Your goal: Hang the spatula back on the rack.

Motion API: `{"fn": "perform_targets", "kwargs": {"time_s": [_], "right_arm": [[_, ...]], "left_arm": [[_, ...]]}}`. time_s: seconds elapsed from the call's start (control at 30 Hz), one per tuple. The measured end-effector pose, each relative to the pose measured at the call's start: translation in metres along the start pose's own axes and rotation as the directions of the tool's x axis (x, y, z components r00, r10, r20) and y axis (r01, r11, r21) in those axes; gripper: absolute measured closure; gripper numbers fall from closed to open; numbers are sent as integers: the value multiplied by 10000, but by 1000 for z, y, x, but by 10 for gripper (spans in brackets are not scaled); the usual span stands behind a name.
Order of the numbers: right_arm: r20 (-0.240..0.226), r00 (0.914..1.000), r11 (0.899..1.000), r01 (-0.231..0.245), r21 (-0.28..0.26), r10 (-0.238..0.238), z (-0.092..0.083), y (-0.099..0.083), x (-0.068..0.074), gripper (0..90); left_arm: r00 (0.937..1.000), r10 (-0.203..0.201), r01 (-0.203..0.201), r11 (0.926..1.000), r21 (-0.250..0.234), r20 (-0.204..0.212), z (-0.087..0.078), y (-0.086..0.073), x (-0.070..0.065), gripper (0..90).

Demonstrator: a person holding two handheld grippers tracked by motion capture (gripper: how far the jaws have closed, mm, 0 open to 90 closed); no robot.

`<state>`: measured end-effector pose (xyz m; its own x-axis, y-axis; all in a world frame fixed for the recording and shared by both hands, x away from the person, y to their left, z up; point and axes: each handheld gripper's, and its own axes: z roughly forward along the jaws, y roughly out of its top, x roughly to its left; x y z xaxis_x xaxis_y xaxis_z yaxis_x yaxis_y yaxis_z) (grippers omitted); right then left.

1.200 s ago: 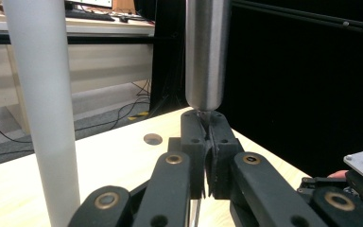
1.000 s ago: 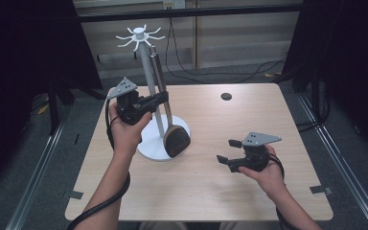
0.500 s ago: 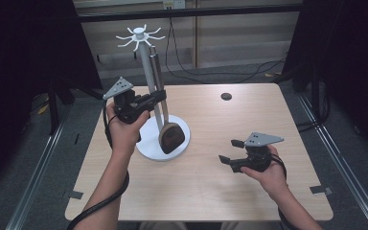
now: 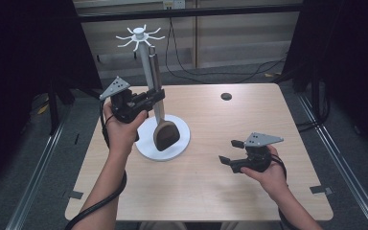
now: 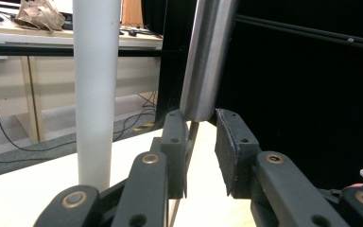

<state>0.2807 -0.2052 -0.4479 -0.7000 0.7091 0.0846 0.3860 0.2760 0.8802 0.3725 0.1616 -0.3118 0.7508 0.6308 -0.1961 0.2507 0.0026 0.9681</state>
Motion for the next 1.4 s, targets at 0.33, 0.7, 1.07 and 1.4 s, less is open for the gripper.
{"fn": "perform_targets", "kwargs": {"time_s": [0.33, 0.7, 1.07, 1.4], "right_arm": [[-40, 10000, 10000, 10, 75, -10, 1, -1, 0, 226], [-19, 10000, 10000, 19, 74, -19, -1, -1, 1, 225], [-65, 10000, 9999, 14, 137, -14, -3, -3, 0, 222], [-8, 10000, 9998, 14, 197, -13, -2, -4, 0, 215]], "left_arm": [[9999, 89, -89, 10000, 5, -137, -1, 0, 0, 654], [9981, 304, -296, 9994, 152, -537, -6, -4, -1, 477], [9931, 643, -589, 9967, 565, -978, -18, -25, -1, 273], [9930, 577, -496, 9956, 797, -1029, -26, -50, 0, 207]]}}
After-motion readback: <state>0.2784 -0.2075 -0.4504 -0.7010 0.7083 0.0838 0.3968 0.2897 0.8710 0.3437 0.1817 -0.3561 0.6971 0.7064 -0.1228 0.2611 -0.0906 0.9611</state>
